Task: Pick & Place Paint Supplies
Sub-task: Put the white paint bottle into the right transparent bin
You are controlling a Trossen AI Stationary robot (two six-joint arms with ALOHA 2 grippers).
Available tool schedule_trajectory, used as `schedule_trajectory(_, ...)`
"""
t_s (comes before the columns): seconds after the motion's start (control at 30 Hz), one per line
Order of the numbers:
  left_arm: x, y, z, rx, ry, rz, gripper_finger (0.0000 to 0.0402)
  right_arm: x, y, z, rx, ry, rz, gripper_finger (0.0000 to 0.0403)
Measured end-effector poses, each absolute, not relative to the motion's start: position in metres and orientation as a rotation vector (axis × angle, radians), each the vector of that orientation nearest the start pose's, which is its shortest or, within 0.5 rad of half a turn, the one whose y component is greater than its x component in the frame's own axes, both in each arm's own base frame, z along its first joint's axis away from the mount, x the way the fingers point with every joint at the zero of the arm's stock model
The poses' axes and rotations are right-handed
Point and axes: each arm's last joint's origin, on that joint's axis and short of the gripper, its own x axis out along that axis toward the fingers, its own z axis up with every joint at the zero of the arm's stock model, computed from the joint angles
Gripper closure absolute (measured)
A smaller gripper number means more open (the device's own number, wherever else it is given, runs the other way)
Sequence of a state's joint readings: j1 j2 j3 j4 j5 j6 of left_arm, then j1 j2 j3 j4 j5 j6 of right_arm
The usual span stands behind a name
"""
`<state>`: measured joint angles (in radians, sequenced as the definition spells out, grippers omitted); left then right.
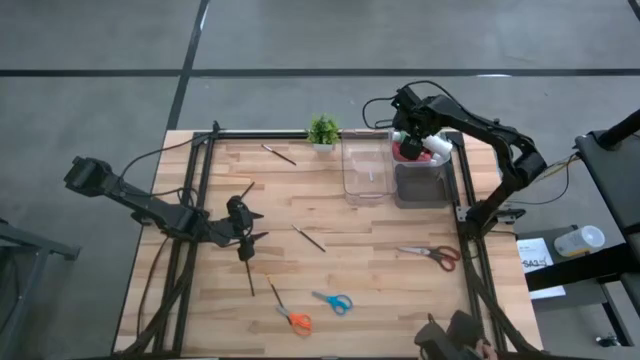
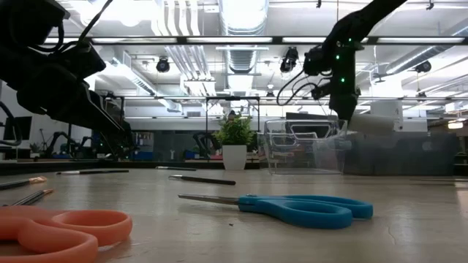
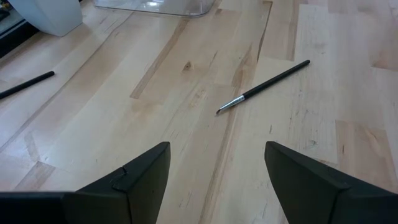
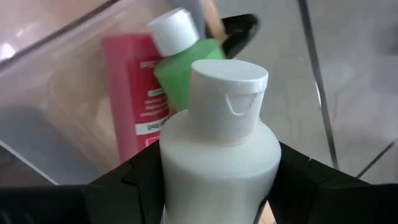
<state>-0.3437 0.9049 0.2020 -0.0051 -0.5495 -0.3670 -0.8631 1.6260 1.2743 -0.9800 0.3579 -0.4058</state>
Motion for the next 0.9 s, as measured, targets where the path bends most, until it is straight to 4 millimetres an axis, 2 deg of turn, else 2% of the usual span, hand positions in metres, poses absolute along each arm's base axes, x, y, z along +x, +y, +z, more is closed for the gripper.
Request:
schedule_trajectory(0.27,0.149,-0.037,0.138,-0.047,0.591,0.309,0.0135,0.196,-0.244,0.223,0.057,1.57,-0.615,0.0195)
schedule_trajectory(0.6,0.149,-0.037,0.138,-0.047,0.59,0.309,0.0135,0.198,-0.242,0.222,0.085,1.51,-0.5,0.0195)
schedule_trajectory(0.9,0.149,-0.037,0.138,-0.047,0.591,0.309,0.0135,0.197,-0.24,0.218,0.078,1.523,-0.469,0.0195)
